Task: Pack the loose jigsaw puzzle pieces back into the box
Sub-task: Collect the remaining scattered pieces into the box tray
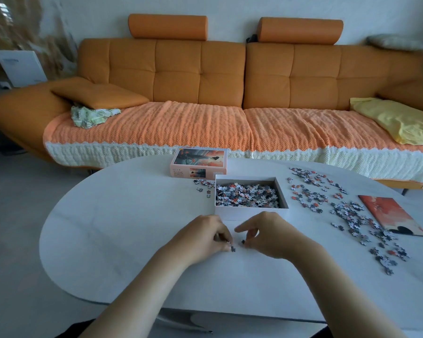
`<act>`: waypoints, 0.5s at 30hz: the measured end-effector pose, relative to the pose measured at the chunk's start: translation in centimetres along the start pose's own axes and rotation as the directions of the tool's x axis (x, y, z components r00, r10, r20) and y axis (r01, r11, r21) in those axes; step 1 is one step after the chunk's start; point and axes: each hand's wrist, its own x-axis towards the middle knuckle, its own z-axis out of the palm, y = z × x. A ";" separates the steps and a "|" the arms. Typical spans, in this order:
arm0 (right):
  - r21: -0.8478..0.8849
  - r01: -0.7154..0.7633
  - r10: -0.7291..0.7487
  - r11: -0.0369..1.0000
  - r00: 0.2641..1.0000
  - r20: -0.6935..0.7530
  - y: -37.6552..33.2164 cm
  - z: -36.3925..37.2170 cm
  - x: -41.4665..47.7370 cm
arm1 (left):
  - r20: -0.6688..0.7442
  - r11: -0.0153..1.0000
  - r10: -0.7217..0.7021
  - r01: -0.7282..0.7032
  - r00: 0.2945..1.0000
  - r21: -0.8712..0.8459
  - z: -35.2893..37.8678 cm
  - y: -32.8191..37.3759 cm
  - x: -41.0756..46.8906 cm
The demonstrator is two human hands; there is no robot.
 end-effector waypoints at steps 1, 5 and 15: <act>-0.031 -0.002 0.003 1.000 1.000 0.003 0.0 0.3 0.2 | 0.006 1.000 -0.006 0.006 1.000 0.002 0.1 0.1 0.0; -0.079 0.016 -0.016 0.997 1.000 -0.003 -0.2 0.6 0.5 | 0.029 0.999 -0.025 0.024 0.999 0.025 0.3 0.1 -0.1; 0.059 0.008 0.000 0.998 0.991 -0.137 0.2 -0.7 0.5 | 0.099 1.000 0.004 -0.004 0.995 0.004 0.2 0.9 -0.3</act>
